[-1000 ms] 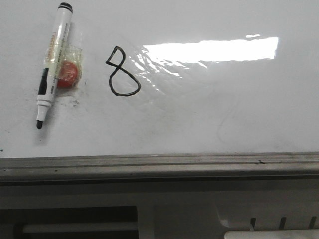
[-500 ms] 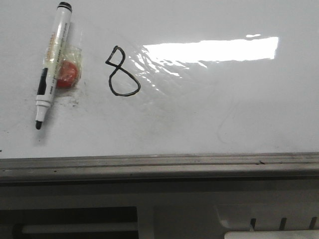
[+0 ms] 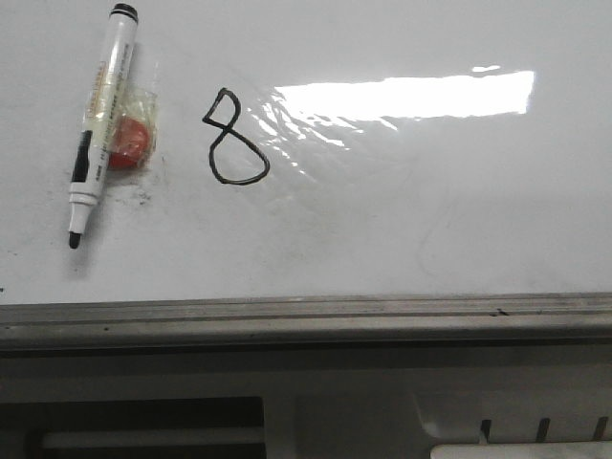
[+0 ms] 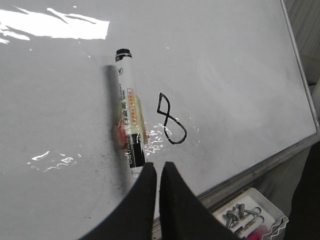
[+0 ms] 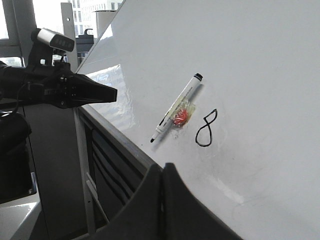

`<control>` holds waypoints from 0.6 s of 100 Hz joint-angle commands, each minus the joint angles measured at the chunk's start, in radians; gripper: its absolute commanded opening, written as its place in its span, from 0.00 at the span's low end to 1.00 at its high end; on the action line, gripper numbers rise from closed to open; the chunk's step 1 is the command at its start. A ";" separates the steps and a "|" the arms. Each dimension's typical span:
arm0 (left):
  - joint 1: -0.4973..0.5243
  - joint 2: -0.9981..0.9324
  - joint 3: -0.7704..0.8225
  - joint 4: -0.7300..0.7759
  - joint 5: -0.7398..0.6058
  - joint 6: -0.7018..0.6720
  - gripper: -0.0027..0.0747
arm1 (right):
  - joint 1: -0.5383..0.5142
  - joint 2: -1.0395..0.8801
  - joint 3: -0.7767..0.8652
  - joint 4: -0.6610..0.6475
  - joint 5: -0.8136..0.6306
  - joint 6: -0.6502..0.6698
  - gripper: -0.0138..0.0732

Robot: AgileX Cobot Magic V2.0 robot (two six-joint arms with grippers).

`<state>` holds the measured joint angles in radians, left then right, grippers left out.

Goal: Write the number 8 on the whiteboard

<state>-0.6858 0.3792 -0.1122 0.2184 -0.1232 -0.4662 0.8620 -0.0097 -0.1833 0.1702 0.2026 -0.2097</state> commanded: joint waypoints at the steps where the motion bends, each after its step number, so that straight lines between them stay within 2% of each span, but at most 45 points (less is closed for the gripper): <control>1: 0.002 0.004 -0.020 -0.003 -0.071 -0.005 0.01 | 0.000 0.009 -0.024 -0.008 -0.070 0.000 0.09; 23: 0.002 -0.044 0.024 -0.012 -0.065 -0.005 0.01 | 0.000 0.009 -0.024 -0.008 -0.070 0.000 0.09; 35: 0.020 -0.110 0.042 -0.110 -0.062 -0.005 0.01 | 0.000 0.009 -0.024 -0.008 -0.070 0.000 0.09; 47: 0.093 -0.169 0.044 -0.151 -0.050 -0.005 0.01 | 0.000 0.009 -0.024 -0.008 -0.070 0.000 0.09; 60: 0.222 -0.219 0.044 -0.147 -0.048 -0.005 0.01 | 0.000 0.009 -0.024 -0.008 -0.070 0.000 0.09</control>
<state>-0.5311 0.1756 -0.0401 0.0825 -0.0990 -0.4662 0.8620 -0.0097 -0.1833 0.1687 0.2026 -0.2097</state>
